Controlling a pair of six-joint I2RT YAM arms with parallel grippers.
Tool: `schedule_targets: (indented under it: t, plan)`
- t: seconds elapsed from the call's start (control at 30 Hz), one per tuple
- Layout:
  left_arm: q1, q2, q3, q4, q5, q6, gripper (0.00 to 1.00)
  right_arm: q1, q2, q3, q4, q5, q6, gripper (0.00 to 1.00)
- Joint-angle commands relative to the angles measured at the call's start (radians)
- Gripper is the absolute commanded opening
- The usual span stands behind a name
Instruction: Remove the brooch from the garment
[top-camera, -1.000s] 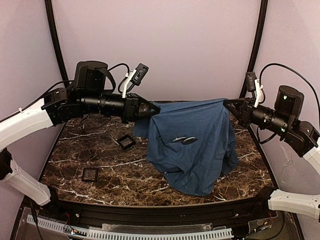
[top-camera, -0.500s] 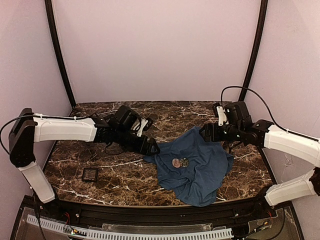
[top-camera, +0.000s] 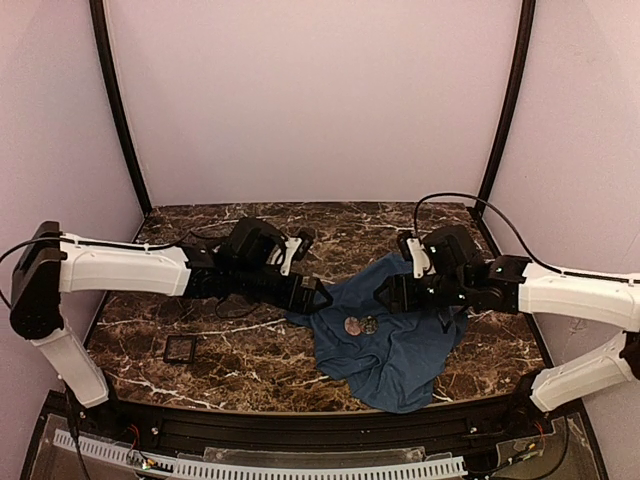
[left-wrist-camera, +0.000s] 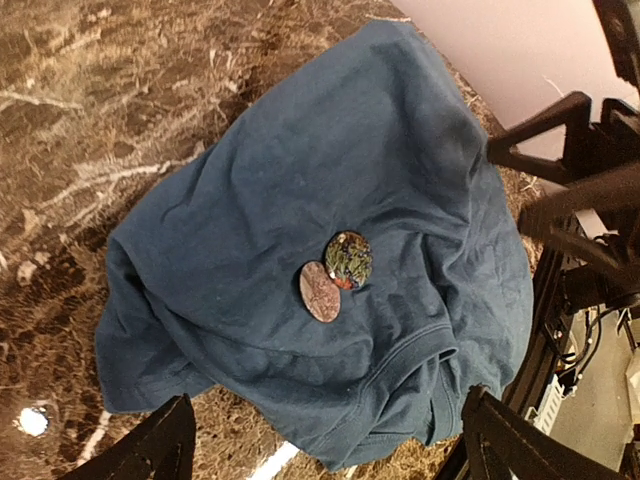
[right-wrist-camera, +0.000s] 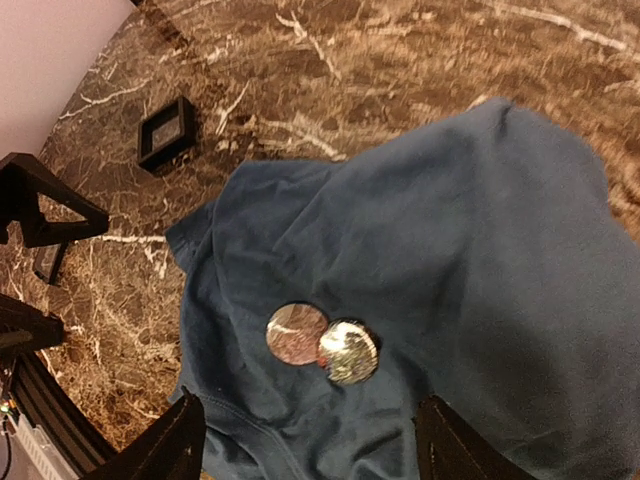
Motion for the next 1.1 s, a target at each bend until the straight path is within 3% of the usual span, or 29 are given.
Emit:
schedule_targets:
  t: [0.0,0.1,0.37,0.5,0.67,0.87,1.07]
  plan:
    - [0.000,0.089,0.011,0.076,0.004,-0.125,0.93,0.088,0.105,0.007,0.079,-0.008,0.083,0.68]
    - [0.000,0.136,0.023,0.093,-0.020,-0.175,0.93,0.131,0.193,0.056,0.071,0.035,0.099,0.62]
    - [0.011,0.210,0.040,0.147,-0.061,-0.227,0.85,0.164,0.326,0.112,0.091,0.073,0.150,0.58]
    - [0.025,0.257,0.072,0.102,-0.086,-0.237,0.77,0.176,0.353,0.126,0.097,0.079,0.161,0.56]
    - [0.027,0.278,0.081,0.074,-0.148,-0.234,0.77,0.182,0.353,0.113,0.115,0.080,0.175,0.55]
    - [0.028,0.320,0.100,0.090,-0.127,-0.243,0.75,0.185,0.378,0.126,0.110,0.076,0.174,0.50]
    - [0.035,0.357,0.104,0.164,-0.085,-0.273,0.59,0.195,0.396,0.140,0.102,0.084,0.180,0.47]
